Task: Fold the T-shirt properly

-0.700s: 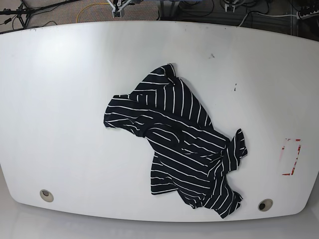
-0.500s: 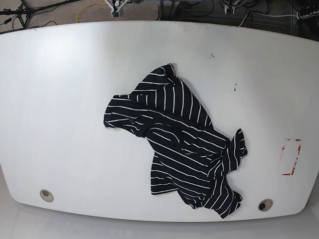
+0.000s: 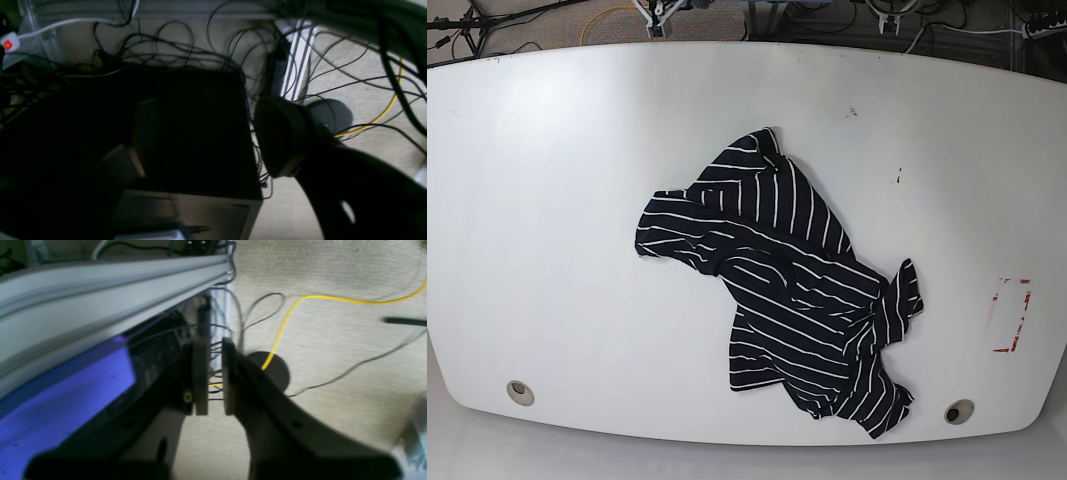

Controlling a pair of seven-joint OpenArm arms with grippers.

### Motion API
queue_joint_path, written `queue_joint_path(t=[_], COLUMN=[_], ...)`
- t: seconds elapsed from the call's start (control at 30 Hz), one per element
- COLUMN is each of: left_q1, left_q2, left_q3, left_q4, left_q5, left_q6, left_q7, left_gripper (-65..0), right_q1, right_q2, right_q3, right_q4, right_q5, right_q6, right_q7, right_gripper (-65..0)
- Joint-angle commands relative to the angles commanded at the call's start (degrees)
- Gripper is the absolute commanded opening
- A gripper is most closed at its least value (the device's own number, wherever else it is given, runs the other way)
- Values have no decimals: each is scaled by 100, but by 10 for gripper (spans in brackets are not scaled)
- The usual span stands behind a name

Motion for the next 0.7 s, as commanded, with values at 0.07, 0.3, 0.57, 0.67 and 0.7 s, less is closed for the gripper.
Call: queue_joint_path(t=[0.07,0.3,0.57,0.67,0.7], left_q1=[11,106,317,357,367], left_q2=[2,-25,-28,-27,-24], left_q3=[-13,-94,-131,-131,-129], left_q4=[-5,-169,-181,-166,-160], left_q5=[8,70,57,51,50], left_q6=[-18,-293,-360,-356,-352], left_q7=[1,-6,-90,-107,-110], left_gripper=[-226,-221,-228,-232,-235], right_q1=[-14,-98,-241,-265,-276], right_q2=[-16,-151,-241,-248,-247], right_q3=[7,35,76,74,75], right_q4=[3,84,143,154,156], right_q5=[4,41,37,39,43], right_q6=[-6,-161,-228,-222,-222], right_q7=[10,50,120,119,118], right_gripper=[-589,-582,-573,-572,-572])
